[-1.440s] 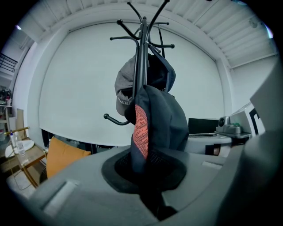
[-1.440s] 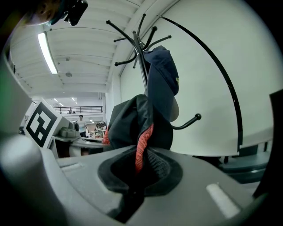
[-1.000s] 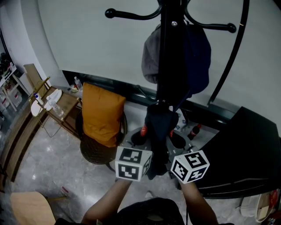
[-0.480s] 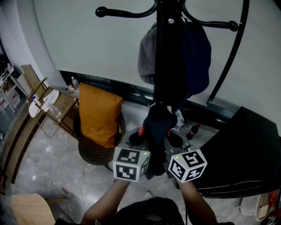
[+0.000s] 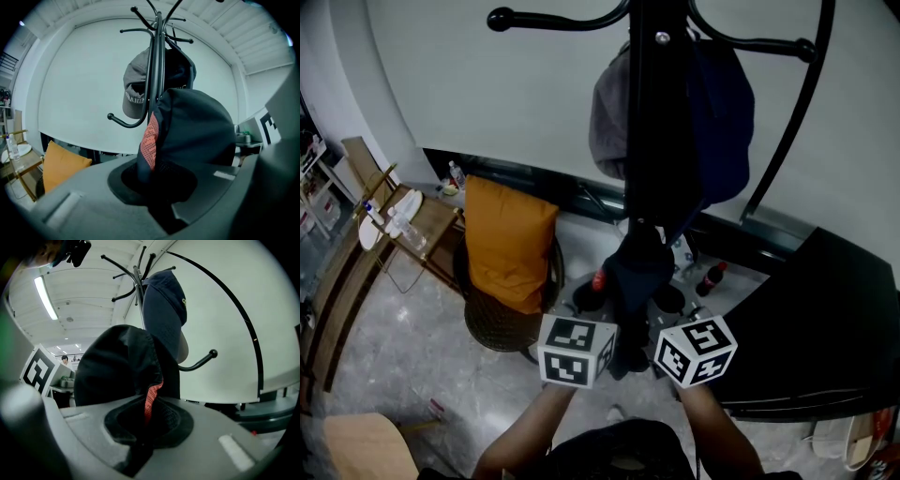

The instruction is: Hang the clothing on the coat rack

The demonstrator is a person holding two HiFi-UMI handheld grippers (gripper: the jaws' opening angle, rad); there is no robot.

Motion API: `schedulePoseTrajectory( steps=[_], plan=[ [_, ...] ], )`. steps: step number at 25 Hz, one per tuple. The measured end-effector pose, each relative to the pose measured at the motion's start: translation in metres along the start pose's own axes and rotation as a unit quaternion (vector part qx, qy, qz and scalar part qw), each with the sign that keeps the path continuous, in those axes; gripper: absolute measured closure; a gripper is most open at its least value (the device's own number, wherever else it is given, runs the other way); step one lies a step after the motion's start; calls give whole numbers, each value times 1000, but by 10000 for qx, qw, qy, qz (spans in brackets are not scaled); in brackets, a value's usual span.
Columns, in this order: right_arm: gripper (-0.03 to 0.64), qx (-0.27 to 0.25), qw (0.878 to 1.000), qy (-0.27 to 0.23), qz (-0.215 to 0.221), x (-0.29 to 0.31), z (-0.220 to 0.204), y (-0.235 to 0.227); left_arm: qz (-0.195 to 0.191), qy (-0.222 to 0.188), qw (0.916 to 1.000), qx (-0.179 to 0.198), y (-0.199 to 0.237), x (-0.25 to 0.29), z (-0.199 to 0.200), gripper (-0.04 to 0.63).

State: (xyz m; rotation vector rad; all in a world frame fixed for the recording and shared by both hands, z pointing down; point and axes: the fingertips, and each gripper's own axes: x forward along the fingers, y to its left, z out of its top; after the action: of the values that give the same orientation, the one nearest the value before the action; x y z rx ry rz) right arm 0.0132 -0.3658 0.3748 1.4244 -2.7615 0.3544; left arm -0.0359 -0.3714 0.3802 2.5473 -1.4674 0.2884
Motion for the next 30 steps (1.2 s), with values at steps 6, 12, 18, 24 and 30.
schedulePoseTrajectory(
  steps=[6,12,18,24,30],
  plan=[
    [591,-9,10000,35,28,4,-4,-1,16,8,10000,24,2,3,-2,566],
    [591,31,10000,76,29,4,-9,-1,23,74,10000,-11,3,3,-7,566],
    [591,56,9998,165,13,5,-17,-1,17,191,9998,-52,2,4,-16,566],
    [591,81,9996,255,-4,6,-25,-1,24,248,9997,-78,3,5,-24,566],
    [591,85,9994,326,-22,7,-31,-2,40,335,9994,-55,5,7,-30,566]
  ],
)
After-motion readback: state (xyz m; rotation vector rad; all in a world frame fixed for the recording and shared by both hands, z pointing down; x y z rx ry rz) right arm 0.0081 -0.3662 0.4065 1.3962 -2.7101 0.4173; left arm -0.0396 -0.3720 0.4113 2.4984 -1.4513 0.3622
